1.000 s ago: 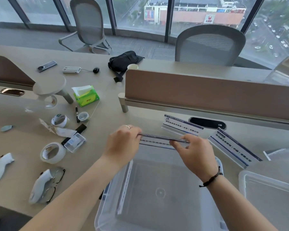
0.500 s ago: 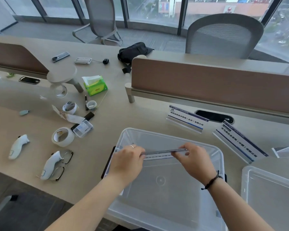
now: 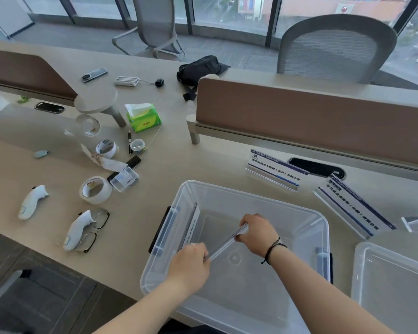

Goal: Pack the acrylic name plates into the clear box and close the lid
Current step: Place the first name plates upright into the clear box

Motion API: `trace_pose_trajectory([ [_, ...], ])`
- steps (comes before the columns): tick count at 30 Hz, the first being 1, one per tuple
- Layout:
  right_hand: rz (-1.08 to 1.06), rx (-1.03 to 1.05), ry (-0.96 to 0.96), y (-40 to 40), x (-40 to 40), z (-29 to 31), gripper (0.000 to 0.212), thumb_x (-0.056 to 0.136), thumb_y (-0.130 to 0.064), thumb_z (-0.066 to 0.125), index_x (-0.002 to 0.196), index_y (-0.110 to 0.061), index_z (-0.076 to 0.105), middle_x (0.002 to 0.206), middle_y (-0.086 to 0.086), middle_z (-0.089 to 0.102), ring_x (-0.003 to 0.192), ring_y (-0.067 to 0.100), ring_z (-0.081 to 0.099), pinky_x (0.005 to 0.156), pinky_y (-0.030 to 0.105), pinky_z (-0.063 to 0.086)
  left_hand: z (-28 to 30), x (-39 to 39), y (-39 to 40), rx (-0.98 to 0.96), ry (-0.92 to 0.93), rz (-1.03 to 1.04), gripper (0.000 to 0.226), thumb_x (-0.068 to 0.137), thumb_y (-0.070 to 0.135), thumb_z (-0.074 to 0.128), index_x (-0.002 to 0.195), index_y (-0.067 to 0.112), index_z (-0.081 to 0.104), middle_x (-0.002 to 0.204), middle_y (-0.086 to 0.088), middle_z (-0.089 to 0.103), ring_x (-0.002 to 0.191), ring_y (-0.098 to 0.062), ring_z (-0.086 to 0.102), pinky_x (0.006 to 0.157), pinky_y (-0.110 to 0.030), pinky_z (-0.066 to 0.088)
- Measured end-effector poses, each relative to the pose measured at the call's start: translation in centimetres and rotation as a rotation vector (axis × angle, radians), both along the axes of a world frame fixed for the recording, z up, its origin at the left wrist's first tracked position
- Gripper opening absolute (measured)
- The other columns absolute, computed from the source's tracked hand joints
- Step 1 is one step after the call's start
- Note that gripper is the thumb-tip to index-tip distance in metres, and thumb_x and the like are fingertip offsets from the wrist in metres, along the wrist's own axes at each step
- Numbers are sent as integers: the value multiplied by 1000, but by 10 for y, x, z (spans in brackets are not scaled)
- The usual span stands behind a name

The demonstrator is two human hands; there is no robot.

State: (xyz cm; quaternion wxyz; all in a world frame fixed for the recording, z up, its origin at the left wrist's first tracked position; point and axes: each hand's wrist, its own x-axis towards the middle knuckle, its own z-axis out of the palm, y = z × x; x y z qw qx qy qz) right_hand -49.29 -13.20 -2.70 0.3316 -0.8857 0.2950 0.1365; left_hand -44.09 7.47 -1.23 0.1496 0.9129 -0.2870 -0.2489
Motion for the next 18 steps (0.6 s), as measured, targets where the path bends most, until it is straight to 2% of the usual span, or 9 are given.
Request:
trace_pose_trajectory([
  [5,61,4,33,15,24,-2,36,79,-30,75,109,-19,59,115,6,57,101,26,59,83,32,47,-7,4,8,22,43,39,9,94,28,55,92,20,59,91,6,60,81,-13,56,70,-26,45],
  [8,32,52,24,23,31,-5,41,82,-23,69,120,-21,55,116,8,58,105,27,58,85,32,47,-6,2,8,10,85,78,10,93,30,57,92,20,59,90,5,62,81,-14,58,70,-27,48],
  [10,-20,128,5,30,31,-4,47,86,-17,61,131,-25,48,106,10,62,95,26,61,79,32,51,-6,0,7,-1,111,102,11,93,30,57,92,20,60,89,4,62,79,-15,59,67,-27,48],
  [12,-103,222,-6,40,28,0,59,88,-12,52,142,-31,36,103,16,67,78,28,65,66,35,53,-7,-1,7,-10,123,108,11,92,30,57,90,19,59,87,4,62,78,-15,60,66,-27,49],
  [15,-192,350,13,57,21,0,83,88,-10,50,150,-42,6,137,19,55,77,29,70,60,36,56,-6,2,9,4,127,91,11,91,29,57,90,18,59,86,3,63,78,-17,60,66,-29,50],
  [16,-201,379,13,63,18,0,90,86,-10,51,149,-46,-3,143,16,50,79,27,71,56,34,56,-5,4,9,14,132,81,11,91,28,57,90,17,59,87,2,64,79,-18,61,67,-30,51],
  [18,-220,411,3,75,16,-3,102,81,-8,51,143,-56,-14,142,18,51,98,29,71,57,39,58,-5,7,11,36,144,56,10,89,26,56,91,17,59,88,0,65,81,-21,61,70,-34,53],
])
